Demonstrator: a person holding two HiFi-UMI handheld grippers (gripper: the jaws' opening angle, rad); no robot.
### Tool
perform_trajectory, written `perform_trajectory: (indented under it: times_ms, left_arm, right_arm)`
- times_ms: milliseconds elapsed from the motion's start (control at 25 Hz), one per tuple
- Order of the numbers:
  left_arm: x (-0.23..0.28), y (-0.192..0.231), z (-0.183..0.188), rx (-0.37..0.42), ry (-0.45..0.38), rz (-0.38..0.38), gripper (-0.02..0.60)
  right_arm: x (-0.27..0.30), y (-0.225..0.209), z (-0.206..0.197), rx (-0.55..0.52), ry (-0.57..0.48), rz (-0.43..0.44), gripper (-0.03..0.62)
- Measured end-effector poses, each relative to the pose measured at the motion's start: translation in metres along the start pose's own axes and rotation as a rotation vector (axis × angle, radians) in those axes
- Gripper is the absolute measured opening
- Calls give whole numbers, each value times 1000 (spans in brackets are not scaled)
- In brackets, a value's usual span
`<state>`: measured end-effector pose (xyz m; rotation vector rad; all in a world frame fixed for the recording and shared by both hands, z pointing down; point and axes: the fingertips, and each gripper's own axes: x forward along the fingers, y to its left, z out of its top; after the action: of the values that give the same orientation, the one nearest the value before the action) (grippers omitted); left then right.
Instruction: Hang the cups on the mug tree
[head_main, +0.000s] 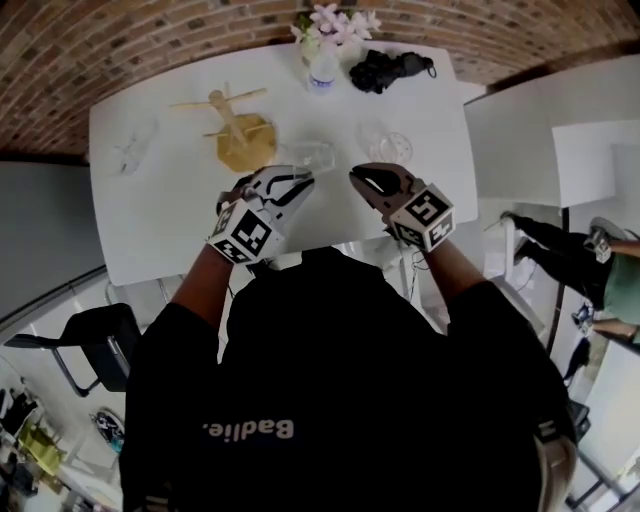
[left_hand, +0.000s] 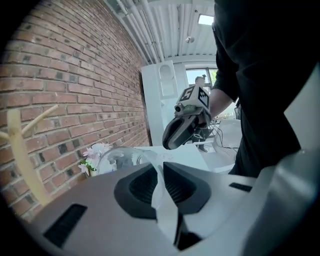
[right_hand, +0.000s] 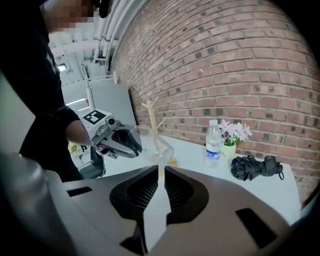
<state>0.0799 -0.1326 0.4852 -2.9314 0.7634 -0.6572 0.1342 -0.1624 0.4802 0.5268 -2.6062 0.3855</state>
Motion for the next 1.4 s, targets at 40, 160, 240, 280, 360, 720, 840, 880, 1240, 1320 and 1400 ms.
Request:
perform_trajectory:
  times_ms: [40,160,240,280,360,720,840,880,1240,1320,1400]
  left_arm:
    - [2,2,0,-2,-7,-2,35]
    - [5,11,0,-13,-31,-1,37]
    - [6,16,-1,-19,-46,0,37]
    - [6,18,-2,-19,-49,-1,37]
    - [7,21,-2,-11,-53,-8,37]
    - [17,24,-8,-8,-79,-28,37]
    - [19,24,-12,3,-78,-30,37]
    - [20,24,-14,6,-77,-30,37]
    - [22,33,-22,-38,-130,-11,40]
    - [26,38,-26,-72,-145,1,40]
    - [28,46,-28,-113,-155,27,41]
  right_arm:
    - [4,-4,2,-9,13,17,67]
    - [17,-15,6,-61,57,91,172]
    - [26,-18,3,-140,105,156,218]
    - [31,-20,0,-190,133,188,238]
    - [41,-25,-4,-288,185,241,255]
    - [72,-25,-2,-530,295,469,295]
    - [79,-22,-5,-595,338,519,295]
    - [82,-20,-6,-615,349,528,295]
    - [91,-27,-5,-618,402,527,295]
    - [94,-32,-7,-626,443,505,295]
    - [97,-38,-9,-632,479,475,293]
